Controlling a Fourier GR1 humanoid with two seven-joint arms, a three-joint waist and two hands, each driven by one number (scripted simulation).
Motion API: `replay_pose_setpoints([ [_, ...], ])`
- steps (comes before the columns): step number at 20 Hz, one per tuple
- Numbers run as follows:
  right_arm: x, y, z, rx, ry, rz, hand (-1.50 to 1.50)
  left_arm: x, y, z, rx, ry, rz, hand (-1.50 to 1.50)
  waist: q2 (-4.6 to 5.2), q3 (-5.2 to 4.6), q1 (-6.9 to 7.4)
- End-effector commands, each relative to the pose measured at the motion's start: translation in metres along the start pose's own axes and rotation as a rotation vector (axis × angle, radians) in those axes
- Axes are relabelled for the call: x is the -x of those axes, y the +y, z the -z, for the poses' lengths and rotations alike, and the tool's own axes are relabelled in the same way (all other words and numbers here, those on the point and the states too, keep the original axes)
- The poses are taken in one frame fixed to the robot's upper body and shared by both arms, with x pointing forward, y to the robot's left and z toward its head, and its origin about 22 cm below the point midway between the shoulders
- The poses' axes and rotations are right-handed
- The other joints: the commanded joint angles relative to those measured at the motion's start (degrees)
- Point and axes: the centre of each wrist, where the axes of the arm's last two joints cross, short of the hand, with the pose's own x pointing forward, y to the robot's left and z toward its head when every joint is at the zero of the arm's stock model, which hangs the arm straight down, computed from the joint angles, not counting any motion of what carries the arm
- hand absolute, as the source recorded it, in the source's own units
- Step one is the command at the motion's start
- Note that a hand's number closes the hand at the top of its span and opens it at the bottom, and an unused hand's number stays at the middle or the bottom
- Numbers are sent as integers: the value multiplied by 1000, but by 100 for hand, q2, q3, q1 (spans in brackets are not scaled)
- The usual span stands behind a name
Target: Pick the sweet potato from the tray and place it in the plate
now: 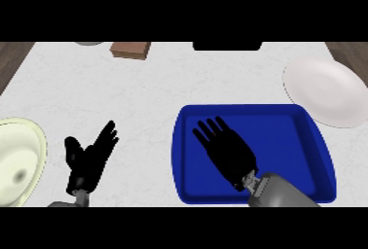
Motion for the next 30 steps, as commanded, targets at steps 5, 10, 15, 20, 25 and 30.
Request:
replay_pose_setpoints([
  [5, 2, 13, 6, 41, 71, -57, -150, 16, 1, 1, -9, 2, 5, 0, -1, -1, -10],
  [10, 17, 31, 32, -8, 58, -59, -150, -6, 1, 9, 9, 20, -9, 0, 6, 1, 10],
  [15, 24, 36, 39, -45, 74, -75, -150, -1, 7, 0, 0, -14, -2, 0, 2, 0, 9],
  [20, 18, 61, 41, -97, 6, -209, 150, -16, 14, -1, -1, -2, 6, 0, 3, 1, 18],
  [25, 41, 50, 37, -53, 11, -242, 150, -11, 1, 8, -20, -10, 11, 0, 3, -1, -8],
  [30, 45, 21, 63, 24, 360, 57, 150, -4, -3, -5, 7, -18, -18, 0, 54, 8, 52],
])
